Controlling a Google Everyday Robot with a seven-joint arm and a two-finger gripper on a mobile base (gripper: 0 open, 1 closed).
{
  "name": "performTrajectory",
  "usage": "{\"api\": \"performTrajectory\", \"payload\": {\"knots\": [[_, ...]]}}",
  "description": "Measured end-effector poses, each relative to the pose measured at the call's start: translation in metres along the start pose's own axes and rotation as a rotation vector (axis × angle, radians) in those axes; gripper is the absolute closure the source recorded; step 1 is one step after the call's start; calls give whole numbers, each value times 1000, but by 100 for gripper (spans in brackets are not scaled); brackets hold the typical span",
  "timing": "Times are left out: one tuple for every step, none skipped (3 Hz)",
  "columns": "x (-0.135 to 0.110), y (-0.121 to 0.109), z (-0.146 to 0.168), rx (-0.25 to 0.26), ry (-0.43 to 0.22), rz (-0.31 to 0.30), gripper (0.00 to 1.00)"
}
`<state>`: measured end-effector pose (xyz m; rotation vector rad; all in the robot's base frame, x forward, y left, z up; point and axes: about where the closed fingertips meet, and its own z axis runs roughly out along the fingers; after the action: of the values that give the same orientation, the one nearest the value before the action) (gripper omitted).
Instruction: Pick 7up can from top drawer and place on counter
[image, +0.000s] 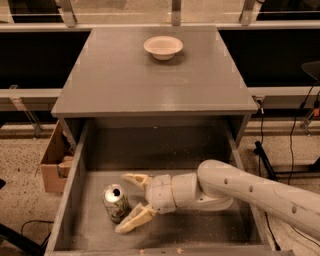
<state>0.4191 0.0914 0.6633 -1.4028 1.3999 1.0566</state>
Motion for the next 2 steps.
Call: {"api": "performTrajectory", "payload": {"knots": [[-2,4,18,-33,-14,-6,49],[-6,6,32,-56,-37,-8,72]]}}
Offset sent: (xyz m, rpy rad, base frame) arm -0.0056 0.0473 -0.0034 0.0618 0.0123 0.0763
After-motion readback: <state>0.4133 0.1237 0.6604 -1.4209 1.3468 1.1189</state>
